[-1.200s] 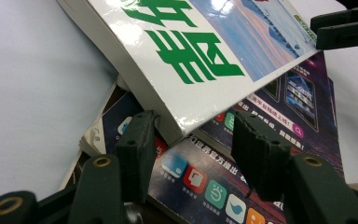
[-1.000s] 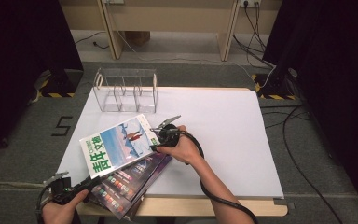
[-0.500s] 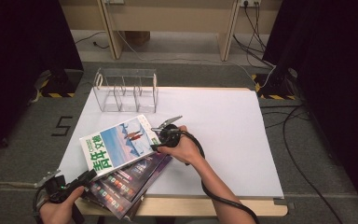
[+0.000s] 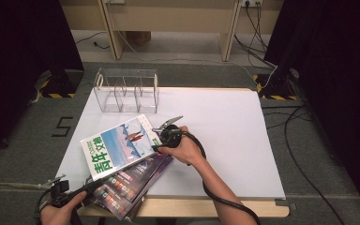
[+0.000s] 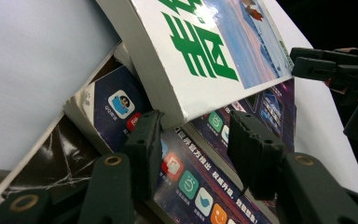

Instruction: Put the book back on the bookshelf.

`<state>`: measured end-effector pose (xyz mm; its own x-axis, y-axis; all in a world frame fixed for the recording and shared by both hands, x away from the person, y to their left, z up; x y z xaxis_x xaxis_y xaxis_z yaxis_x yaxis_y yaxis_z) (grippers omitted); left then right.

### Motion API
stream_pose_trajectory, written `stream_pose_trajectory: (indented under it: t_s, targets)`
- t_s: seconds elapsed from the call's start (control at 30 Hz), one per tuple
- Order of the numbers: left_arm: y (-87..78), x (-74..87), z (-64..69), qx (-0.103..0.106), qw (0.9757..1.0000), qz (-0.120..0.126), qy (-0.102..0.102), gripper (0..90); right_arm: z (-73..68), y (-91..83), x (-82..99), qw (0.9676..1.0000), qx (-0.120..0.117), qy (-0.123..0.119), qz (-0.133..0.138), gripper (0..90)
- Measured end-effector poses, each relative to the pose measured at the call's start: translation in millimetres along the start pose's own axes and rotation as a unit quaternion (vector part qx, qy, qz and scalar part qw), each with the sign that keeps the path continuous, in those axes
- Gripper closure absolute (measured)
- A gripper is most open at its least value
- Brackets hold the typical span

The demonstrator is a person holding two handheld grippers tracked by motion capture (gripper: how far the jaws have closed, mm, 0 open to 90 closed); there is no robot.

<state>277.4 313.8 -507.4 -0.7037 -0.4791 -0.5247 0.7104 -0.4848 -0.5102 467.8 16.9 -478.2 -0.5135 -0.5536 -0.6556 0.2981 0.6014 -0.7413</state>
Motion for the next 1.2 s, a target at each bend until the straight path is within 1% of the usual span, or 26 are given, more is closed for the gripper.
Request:
stream_pose_trajectory:
  t_s: [0.03, 0.13, 0.23, 0.27, 0.3, 0.33, 0.4, 0.43, 0.47, 0.57, 0.63, 0.7, 0.73, 0.8, 0.9, 0.93, 1.0, 1.03, 1.07, 1.1, 1.13, 1.17, 1.2]
  targets:
    - [0.0, 0.4, 0.0, 0.001, 1.0, 0.001, -0.003, 53.6, -0.1, 0.0, 0.1, 1.0, 0.0, -0.001, 0.001, 48.1]
    - [0.3, 0.2, 0.1, 0.003, 0.9997, 0.002, -0.024, 53.1, -0.3, 0.3, 0.2, 1.0, 0.001, -0.001, 0.002, 47.6]
    - [0.5, -1.2, 1.0, -0.001, 0.9998, -0.003, -0.02, 52.9, -1.1, 0.9, 0.4, 1.0, 0.003, 0.003, 0.003, 47.0]
    - [0.4, -1.6, 0.0, 0.003, 0.9996, -0.003, -0.027, 54.9, -1.0, 1.0, 0.6, 1.0, 0.005, 0.004, 0.004, 46.8]
    - [0.5, -1.7, -1.5, 0.012, 0.9988, 0.002, -0.047, 56.3, -1.1, 1.5, 0.8, 0.9999, 0.006, 0.006, 0.008, 46.5]
    - [0.3, -1.9, -2.4, 0.019, 0.998, 0.007, -0.06, 57.4, -0.9, 2.1, 1.0, 0.9999, 0.008, 0.008, 0.012, 46.3]
    - [-1.3, -3.1, -2.2, 0.031, 0.9965, 0.017, -0.076, 58.7, -0.3, 2.1, 1.4, 0.9997, 0.01, 0.016, 0.013, 46.3]
    - [-3.1, -4.9, -1.7, 0.038, 0.9955, 0.025, -0.083, 59.2, 0.6, 2.2, 1.4, 0.9997, 0.009, 0.016, 0.015, 46.3]
    - [-4.7, -7.1, -0.4, 0.045, 0.9945, 0.035, -0.088, 59.8, 1.2, 2.0, 1.4, 0.9996, 0.01, 0.021, 0.015, 46.4]
    - [-7.6, -14.1, 5.2, 0.054, 0.9932, 0.06, -0.083, 60.9, 2.3, 1.1, 1.0, 0.9992, 0.009, 0.034, 0.017, 46.6]
    - [-8.3, -18.3, 7.9, 0.057, 0.9929, 0.067, -0.08, 61.0, 3.6, 0.8, 1.0, 0.9991, 0.006, 0.038, 0.021, 46.6]
    - [-9.4, -22.1, 10.7, 0.063, 0.9918, 0.078, -0.079, 61.3, 4.4, 0.7, 1.0, 0.999, 0.007, 0.037, 0.026, 46.6]
    - [-10.0, -23.9, 12.2, 0.065, 0.9915, 0.083, -0.076, 61.8, 4.5, 0.4, 0.8, 0.9988, 0.007, 0.04, 0.027, 46.6]
    - [-11.2, -27.4, 14.6, 0.079, 0.9883, 0.097, -0.087, 62.5, 5.3, -0.5, 0.2, 0.9988, 0.007, 0.039, 0.028, 46.6]
    - [-11.6, -32.7, 17.2, 0.097, 0.9845, 0.113, -0.093, 62.6, 6.5, -1.3, -0.6, 0.9987, 0.006, 0.04, 0.031, 47.1]
    - [-11.2, -34.2, 17.7, 0.098, 0.9843, 0.116, -0.091, 62.2, 6.7, -1.6, -1.0, 0.9987, 0.007, 0.039, 0.031, 47.2]
    - [-9.3, -38.7, 17.7, 0.106, 0.9814, 0.125, -0.101, 61.1, 7.1, -1.7, -1.7, 0.9987, 0.007, 0.039, 0.031, 47.2]
    - [-8.4, -40.8, 17.6, 0.112, 0.9792, 0.13, -0.108, 60.8, 7.7, -1.6, -2.1, 0.9988, 0.005, 0.038, 0.032, 47.2]
    - [-7.7, -42.8, 17.7, 0.117, 0.9776, 0.135, -0.112, 60.8, 8.6, -1.5, -2.5, 0.9987, 0.006, 0.038, 0.032, 47.2]
    - [-7.2, -44.3, 17.9, 0.12, 0.9767, 0.138, -0.113, 60.8, 8.3, -1.7, -2.7, 0.9985, 0.005, 0.044, 0.031, 47.2]
    - [-6.4, -46.8, 18.5, 0.123, 0.9755, 0.143, -0.112, 60.8, 8.6, -1.6, -2.9, 0.9985, 0.005, 0.044, 0.031, 47.2]
    - [-5.3, -49.2, 18.9, 0.129, 0.975, 0.145, -0.108, 60.9, 9.0, -1.7, -3.4, 0.9986, 0.005, 0.042, 0.033, 51.6]
    - [-4.2, -51.3, 20.1, 0.135, 0.974, 0.146, -0.109, 61.3, 7.5, -2.4, -4.5, 0.9983, -0.024, 0.038, 0.036, 59.9]
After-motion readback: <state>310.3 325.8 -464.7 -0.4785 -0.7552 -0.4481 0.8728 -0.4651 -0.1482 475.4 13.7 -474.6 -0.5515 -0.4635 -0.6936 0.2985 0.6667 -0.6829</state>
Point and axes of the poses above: each handheld gripper's, and its own axes: y roughly forward along the jaws, x roughly out of its underside, z roughly to its right, the point moved 3 cm from there along y, roughly forward along the jaws, and after that the axes turned 2 degrees about x, right-handed, at the moved point
